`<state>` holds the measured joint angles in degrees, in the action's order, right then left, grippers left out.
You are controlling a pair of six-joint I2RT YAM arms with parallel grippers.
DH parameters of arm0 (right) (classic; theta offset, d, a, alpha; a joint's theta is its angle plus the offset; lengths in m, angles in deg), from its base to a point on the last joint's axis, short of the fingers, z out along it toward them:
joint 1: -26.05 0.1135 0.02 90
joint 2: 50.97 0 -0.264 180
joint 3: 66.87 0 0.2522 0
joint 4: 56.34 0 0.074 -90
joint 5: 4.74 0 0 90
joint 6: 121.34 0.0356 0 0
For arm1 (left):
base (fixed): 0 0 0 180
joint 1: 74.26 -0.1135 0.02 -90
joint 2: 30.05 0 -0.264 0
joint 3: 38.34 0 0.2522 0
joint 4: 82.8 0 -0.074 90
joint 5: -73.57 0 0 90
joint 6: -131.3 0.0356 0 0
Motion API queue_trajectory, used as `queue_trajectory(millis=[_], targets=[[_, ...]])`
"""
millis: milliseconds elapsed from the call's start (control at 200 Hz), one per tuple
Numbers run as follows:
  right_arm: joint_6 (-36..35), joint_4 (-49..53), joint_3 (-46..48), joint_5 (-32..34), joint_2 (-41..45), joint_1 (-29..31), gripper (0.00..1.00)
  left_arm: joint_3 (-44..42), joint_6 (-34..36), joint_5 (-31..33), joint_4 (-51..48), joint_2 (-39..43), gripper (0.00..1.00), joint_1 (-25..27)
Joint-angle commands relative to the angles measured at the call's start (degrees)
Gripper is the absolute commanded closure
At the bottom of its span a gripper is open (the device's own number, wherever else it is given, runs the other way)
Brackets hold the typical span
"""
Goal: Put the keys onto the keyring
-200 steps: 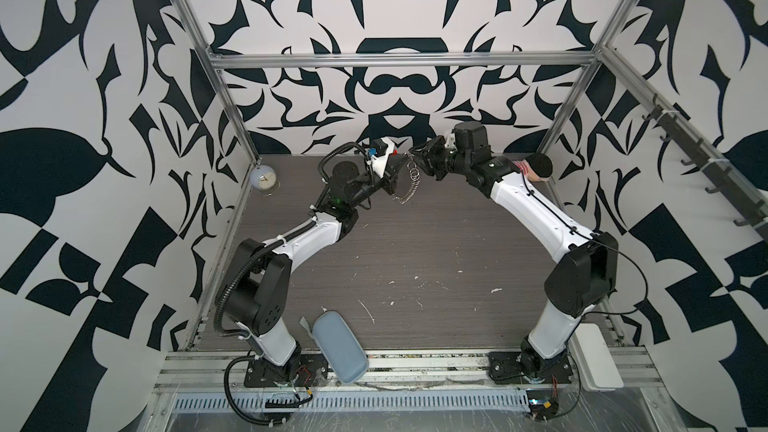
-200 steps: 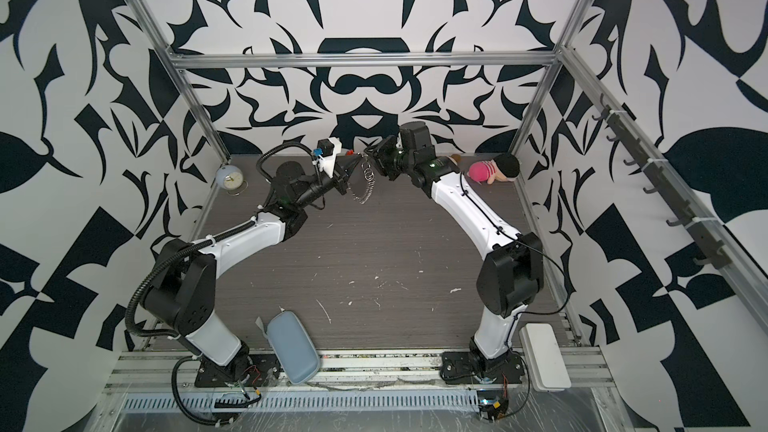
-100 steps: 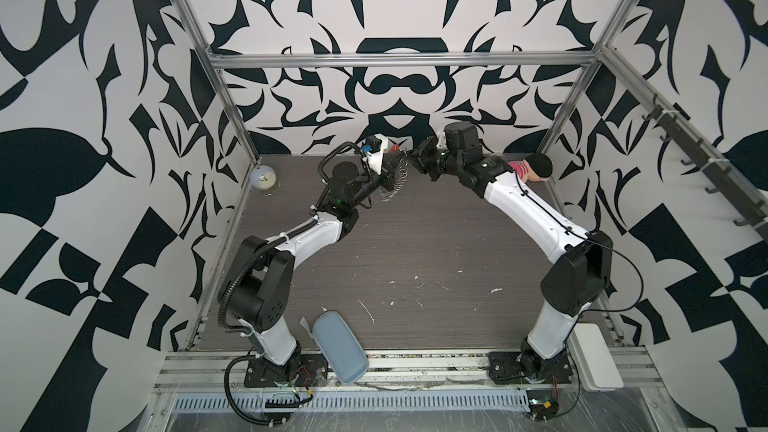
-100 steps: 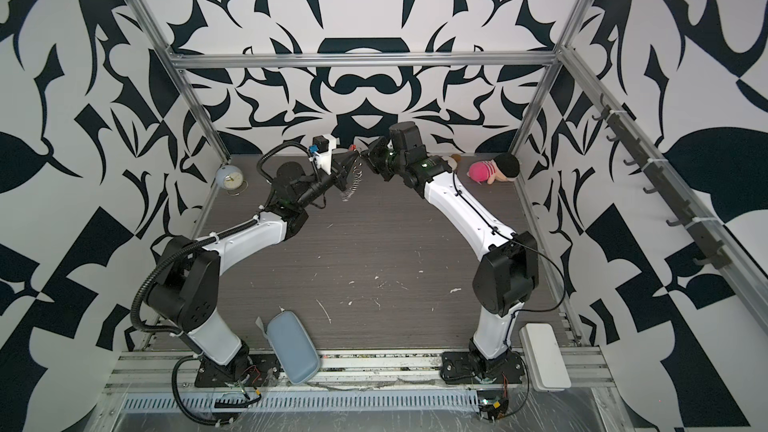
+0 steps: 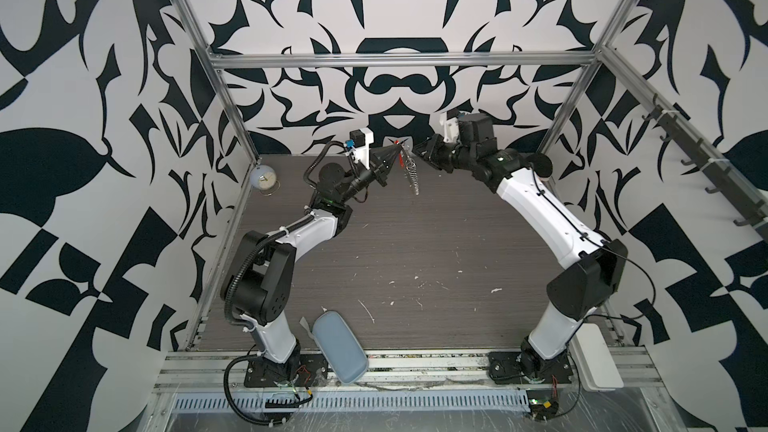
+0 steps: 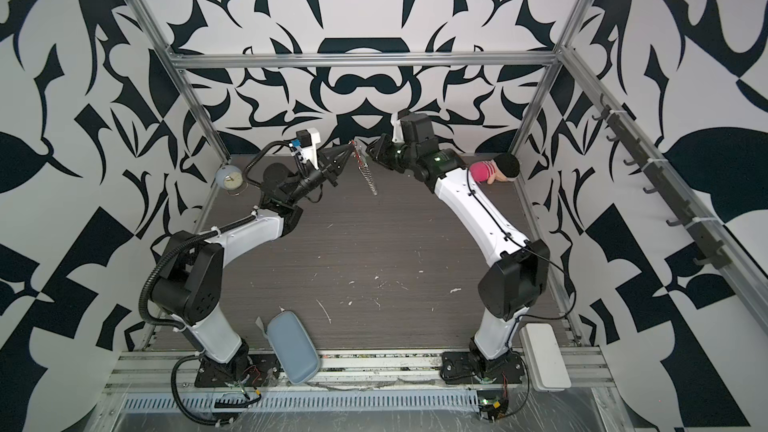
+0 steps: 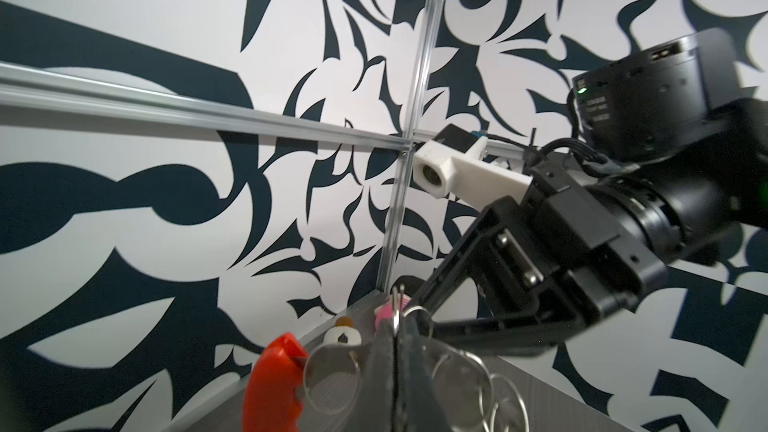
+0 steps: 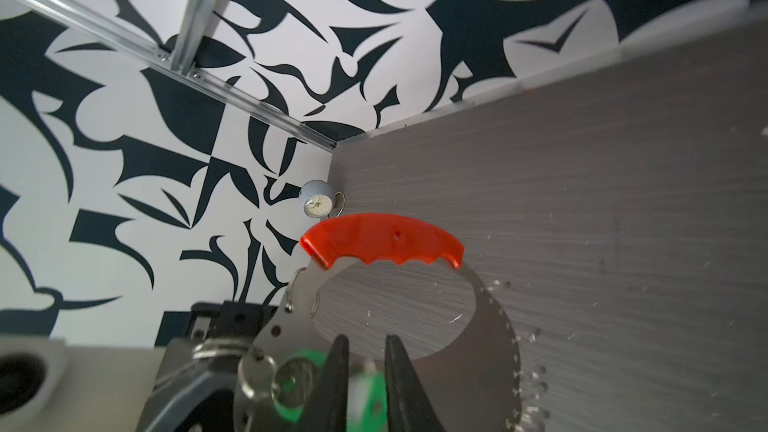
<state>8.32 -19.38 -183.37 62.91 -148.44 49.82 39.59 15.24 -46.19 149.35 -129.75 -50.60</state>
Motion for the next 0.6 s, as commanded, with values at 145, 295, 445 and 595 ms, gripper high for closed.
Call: queue_trajectory(millis=[145,295,445,595], targets=[[-16.2,-10.1,-2.6,-18.3,2.8,-1.9,0.84,-1.3,-10.5,-10.4,12.6,-0.8,1.00,-1.5],[-12.6,-17.7,-2.8,-23.7,0.3,-1.6,0.85,-0.6,-11.6,-11.2,12.4,-0.5,1.00,-1.5],[-12.9,-17.1,-4.6,-25.6,-2.3,-0.1,0.84,0.3,-12.8,-11.4,12.4,-0.9,1.00,-1.5],[-15.5,-15.0,-4.2,-25.0,-2.5,0.5,0.82,0.7,-14.4,-11.3,13.6,-1.3,1.00,-1.7]])
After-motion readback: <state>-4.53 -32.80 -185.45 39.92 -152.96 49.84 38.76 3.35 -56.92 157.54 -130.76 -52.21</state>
